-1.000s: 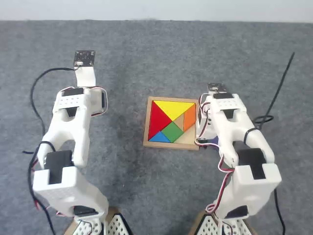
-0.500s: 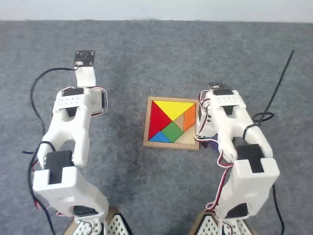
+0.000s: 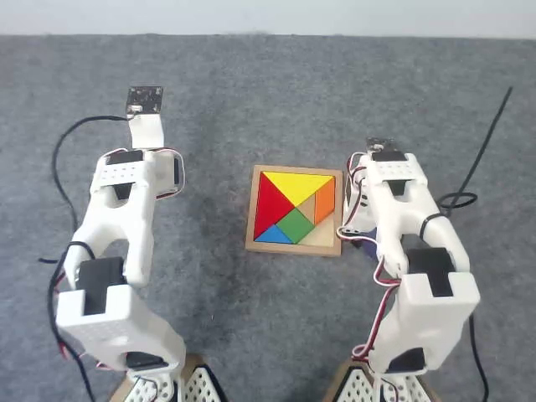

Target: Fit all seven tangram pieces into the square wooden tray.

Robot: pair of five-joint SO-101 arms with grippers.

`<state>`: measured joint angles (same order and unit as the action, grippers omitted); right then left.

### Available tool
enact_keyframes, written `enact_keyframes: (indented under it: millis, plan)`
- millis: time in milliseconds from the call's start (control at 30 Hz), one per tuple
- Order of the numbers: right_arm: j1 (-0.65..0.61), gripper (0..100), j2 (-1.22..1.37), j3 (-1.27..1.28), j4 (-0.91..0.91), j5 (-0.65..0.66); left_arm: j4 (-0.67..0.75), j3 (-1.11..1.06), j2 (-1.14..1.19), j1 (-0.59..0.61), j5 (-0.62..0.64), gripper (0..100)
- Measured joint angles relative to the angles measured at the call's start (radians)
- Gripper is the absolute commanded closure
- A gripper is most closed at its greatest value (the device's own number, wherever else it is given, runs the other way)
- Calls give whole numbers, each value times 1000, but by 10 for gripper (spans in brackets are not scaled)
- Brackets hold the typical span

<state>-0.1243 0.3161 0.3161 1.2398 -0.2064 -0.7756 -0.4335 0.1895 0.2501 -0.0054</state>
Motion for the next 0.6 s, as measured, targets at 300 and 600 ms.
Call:
enact_keyframes:
  millis: [300,600]
  plan:
    - [-6,812,-144,-3,21,80,9,0,0,31,0,985]
    - [-157,812,-348,-3,31,393,26,0,0,74,3,985]
